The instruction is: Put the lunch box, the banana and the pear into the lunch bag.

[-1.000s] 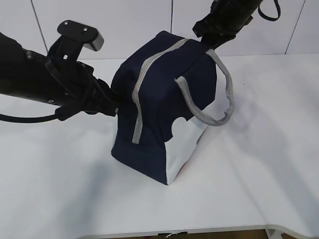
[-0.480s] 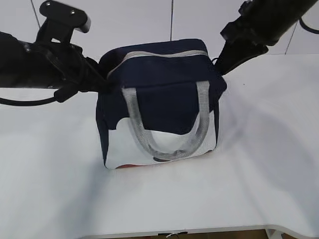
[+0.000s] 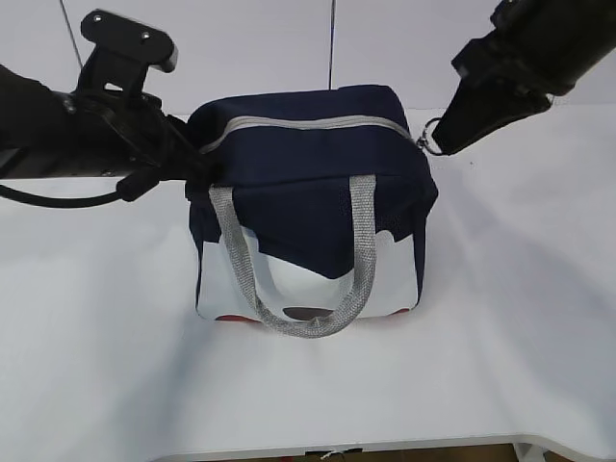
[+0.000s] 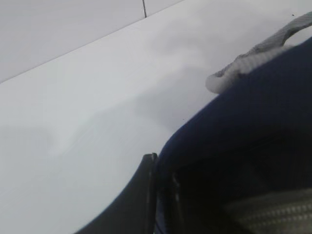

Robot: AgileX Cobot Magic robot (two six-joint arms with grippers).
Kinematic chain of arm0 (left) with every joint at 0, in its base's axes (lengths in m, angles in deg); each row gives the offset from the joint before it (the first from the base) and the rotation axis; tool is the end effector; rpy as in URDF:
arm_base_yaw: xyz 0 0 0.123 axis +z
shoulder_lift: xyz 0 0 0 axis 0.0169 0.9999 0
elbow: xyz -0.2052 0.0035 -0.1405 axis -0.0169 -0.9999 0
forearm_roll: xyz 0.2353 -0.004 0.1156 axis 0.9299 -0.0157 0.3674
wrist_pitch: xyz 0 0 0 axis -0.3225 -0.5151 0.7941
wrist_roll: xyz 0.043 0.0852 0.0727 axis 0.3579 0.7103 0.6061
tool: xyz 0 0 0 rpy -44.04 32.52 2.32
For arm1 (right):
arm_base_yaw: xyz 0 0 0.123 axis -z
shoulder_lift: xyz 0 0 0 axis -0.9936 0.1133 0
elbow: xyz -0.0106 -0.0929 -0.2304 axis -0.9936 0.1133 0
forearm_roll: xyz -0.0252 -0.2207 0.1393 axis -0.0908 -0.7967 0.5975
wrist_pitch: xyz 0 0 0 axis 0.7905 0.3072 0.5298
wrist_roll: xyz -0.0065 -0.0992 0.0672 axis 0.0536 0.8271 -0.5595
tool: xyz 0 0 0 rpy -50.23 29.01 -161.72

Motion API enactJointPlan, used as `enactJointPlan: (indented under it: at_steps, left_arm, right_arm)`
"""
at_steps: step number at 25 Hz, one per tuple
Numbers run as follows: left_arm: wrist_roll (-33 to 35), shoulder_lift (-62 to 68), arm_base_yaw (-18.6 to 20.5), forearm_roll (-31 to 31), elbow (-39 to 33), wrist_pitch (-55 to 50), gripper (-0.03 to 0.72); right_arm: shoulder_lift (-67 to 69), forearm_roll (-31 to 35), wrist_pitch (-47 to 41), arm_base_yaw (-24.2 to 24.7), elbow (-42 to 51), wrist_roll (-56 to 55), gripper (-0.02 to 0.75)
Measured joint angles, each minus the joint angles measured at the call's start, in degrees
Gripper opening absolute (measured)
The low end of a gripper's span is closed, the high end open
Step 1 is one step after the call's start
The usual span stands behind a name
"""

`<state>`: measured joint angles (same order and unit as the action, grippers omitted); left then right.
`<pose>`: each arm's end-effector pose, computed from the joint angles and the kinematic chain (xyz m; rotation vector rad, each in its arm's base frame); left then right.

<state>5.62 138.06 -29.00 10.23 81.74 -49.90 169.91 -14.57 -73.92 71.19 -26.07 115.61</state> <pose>0.3424 -0.1846 0.1731 0.5444 2.0259 -0.1857 0.3335 0.1249 0.2835 -0.8549 2.5544 0.5651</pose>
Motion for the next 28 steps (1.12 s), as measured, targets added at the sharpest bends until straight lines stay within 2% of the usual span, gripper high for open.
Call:
enactJointPlan:
  at_steps: [4,9,15,18,28]
  left_arm:
    - [0.00,0.07,0.00,0.00,0.00,0.11,-0.015]
    - [0.00,0.07,0.00,0.00,0.00,0.11,-0.015]
    - [0.00,0.07,0.00,-0.11,0.00,0.19,-0.015]
    - [0.00,0.07,0.00,-0.11,0.00,0.19,-0.015]
    - [0.00,0.07,0.00,-0.11,0.00,-0.01,-0.015]
  right_arm:
    - [-0.73,-3.83,4.77,0.00,0.00,-10.66,0.018]
    - [-0.73,-3.86,8.93,-0.10,0.00,-21.64,0.018]
    - [-0.73,-8.18,9.69,-0.10,0.00,-36.33,0.018]
    - [-0.22,-10.10,7.37,-0.10,0.00,-41.89,0.018]
    - [1.81,-13.54,4.89,1.01,0.00,-47.52,0.018]
